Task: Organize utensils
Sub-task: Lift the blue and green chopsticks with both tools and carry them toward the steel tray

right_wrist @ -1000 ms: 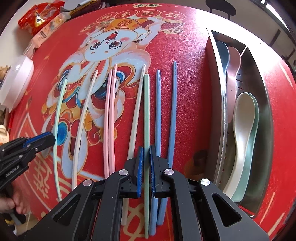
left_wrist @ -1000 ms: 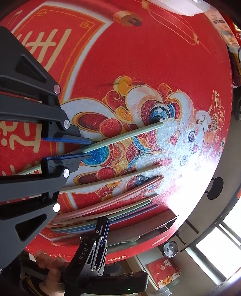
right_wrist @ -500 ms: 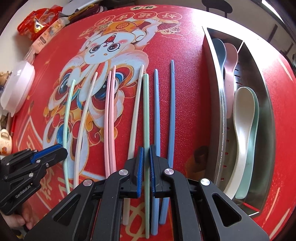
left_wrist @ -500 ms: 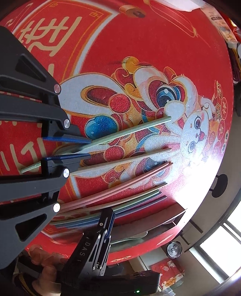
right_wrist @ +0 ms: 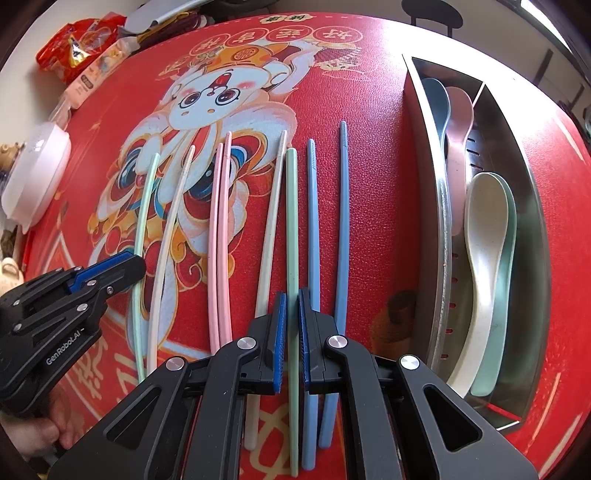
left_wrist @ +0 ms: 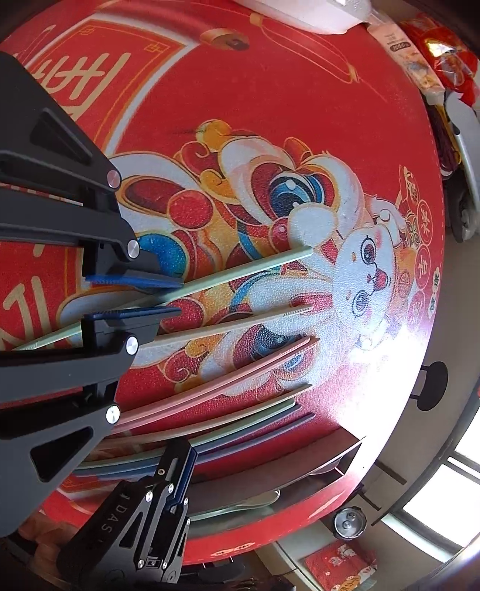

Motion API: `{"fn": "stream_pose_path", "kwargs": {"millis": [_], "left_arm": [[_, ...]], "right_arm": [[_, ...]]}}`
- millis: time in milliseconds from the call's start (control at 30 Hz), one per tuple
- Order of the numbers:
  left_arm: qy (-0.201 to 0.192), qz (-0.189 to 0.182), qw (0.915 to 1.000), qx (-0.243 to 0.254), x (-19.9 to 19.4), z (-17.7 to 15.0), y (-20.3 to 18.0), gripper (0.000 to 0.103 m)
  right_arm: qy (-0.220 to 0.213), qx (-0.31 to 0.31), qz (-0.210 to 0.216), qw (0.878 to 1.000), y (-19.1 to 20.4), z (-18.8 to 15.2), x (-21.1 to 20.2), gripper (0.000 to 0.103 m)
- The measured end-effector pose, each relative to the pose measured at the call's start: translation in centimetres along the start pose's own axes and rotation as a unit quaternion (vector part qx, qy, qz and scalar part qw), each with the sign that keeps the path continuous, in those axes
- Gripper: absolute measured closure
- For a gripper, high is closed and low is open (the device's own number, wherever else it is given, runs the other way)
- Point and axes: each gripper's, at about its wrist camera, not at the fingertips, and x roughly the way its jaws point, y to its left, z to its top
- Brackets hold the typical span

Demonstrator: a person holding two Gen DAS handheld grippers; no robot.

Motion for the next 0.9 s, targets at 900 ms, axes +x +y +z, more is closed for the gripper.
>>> {"fn": "stream_pose_path", "kwargs": {"millis": [900], "left_arm": [[-0.022, -0.094, 0.9922, -0.079, -3.7, -1.1, 5.5, 0.097]], "right_arm": [[-0.024, 0.014, 0.043, 0.999, -0.8, 0.4, -1.4, 0.097]]}}
